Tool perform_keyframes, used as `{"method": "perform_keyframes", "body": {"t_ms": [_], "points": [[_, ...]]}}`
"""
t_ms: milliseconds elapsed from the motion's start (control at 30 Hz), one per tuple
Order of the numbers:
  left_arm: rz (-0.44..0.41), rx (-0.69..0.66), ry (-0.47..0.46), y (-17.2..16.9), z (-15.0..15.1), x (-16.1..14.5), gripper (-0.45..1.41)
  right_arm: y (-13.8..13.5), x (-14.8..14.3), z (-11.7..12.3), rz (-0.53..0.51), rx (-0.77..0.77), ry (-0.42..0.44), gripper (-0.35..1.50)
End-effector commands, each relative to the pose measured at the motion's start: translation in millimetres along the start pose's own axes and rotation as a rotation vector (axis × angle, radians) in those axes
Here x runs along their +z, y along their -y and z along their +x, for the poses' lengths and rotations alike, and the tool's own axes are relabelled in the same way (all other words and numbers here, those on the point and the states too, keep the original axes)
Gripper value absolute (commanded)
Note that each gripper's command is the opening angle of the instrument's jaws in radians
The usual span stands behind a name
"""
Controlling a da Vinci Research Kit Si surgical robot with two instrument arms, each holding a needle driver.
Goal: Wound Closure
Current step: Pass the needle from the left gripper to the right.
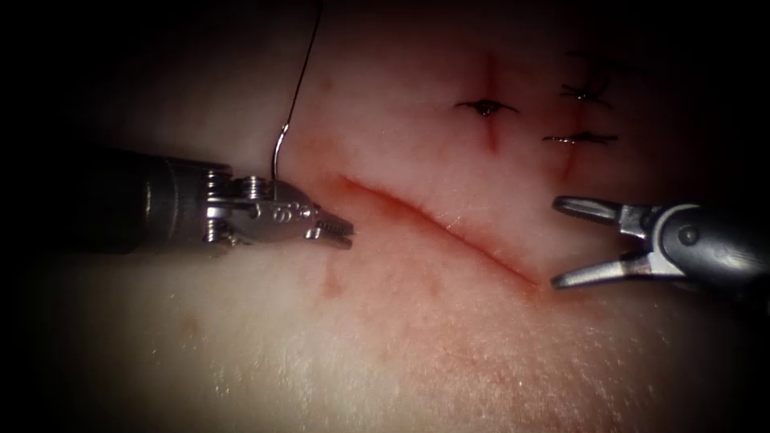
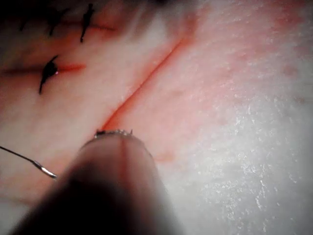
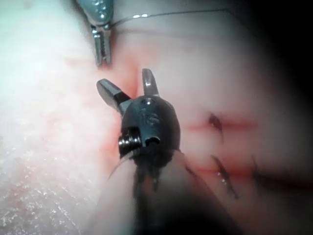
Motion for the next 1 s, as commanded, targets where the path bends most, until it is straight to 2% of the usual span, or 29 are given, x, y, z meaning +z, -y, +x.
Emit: {"method": "perform_keyframes", "body": {"t_ms": [33, 133, 233, 267, 333, 433, 600, 733, 900, 1000], "points": [[0.003, 0.025, -0.038, 0.0, 0.1, 0.5, -0.45, -0.2, 1.7, 0.4, -0.004, 0.003, -0.004, 0.83], [0.023, 0.091, -0.145, 0.0, 0.5, -0.5, -0.45, -0.5, 2.5, 0.5, -0.022, 0.008, -0.021, 0.83], [0.041, 0.148, -0.258, -0.1, 0.8, -1.6, -0.45, -0.8, 2.8, 0.2, -0.021, 0.075, -0.066, 0.66], [0.043, 0.182, -0.334, -0.3, 0.9, -2.1, -0.45, -1.0, 2.9, 0.1, -0.01, 0.187, -0.076, 0.65], [0.05, 0.239, -0.421, -0.5, 1.1, -2.6, -0.45, -1.1, 3.1, 0.0, -0.007, 0.27, -0.087, 0.65], [0.06, 0.297, -0.535, -0.9, 1.4, -3.2, -0.45, -1.3, 3.3, 0.0, 0.005, 0.402, -0.114, 0.73], [0.019, 0.389, -0.694, -1.4, 2.3, -3.6, -0.45, -1.3, 4.2, 0.2, 0.061, 0.589, -0.149, 1.08], [0.027, 0.482, -0.794, -1.7, 3.0, -3.7, -0.45, -1.2, 5.1, 0.2, 0.099, 0.713, -0.186, 1.12], [0.008, 0.549, -0.861, -2.1, 4.2, -3.5, -0.45, -1.1, 6.0, -0.1, 0.137, 0.832, -0.199, 1.14], [0.015, 0.619, -0.901, -2.8, 5.8, -3.5, -0.45, -1.3, 6.7, -0.3, 0.14, 0.912, -0.223, 1.15]]}}
